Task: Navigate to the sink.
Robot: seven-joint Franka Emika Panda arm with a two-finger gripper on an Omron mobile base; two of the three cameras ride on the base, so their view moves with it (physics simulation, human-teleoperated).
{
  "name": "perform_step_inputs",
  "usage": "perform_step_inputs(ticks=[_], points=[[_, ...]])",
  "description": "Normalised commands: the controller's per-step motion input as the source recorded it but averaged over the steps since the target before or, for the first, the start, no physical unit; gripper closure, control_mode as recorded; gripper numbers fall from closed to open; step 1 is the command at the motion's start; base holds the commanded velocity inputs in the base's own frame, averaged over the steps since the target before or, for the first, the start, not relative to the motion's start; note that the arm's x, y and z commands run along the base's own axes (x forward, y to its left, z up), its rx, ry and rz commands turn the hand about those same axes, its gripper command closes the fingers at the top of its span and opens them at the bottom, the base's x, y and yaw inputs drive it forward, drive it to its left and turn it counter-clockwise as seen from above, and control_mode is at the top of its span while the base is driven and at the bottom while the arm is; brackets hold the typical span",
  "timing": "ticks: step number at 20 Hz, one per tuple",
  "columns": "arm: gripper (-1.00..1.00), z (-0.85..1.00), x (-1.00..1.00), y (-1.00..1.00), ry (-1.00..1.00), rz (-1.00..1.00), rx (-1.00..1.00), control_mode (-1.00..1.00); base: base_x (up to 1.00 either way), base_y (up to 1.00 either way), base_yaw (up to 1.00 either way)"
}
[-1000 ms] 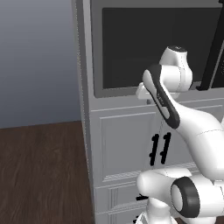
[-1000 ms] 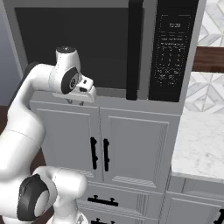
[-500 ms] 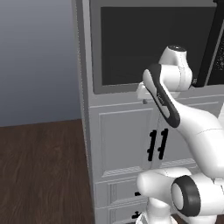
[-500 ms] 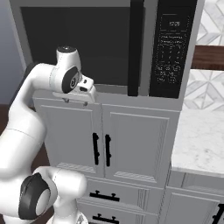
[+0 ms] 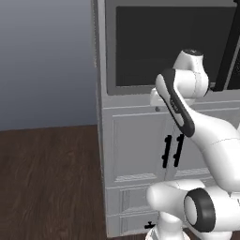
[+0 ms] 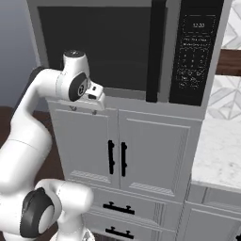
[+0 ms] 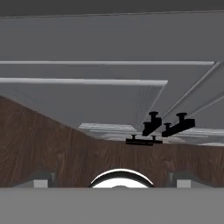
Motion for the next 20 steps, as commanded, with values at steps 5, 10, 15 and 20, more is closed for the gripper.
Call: perform_step_inputs(ticks=[5, 10, 15, 20], points=[[-1.0, 0.0, 0.0, 0.0, 0.0, 0.0, 0.0, 1.0, -0.59, 0.38, 0.58], [-1.0, 0.0, 0.0, 0.0, 0.0, 0.0, 0.0, 1.0, -0.42, 0.49, 0.68], [-1.0, 0.0, 0.0, 0.0, 0.0, 0.0, 0.0, 1.0, -0.16, 0.58, 0.71], [-1.0, 0.0, 0.0, 0.0, 0.0, 0.0, 0.0, 1.0, 0.0, 0.73, 0.69]])
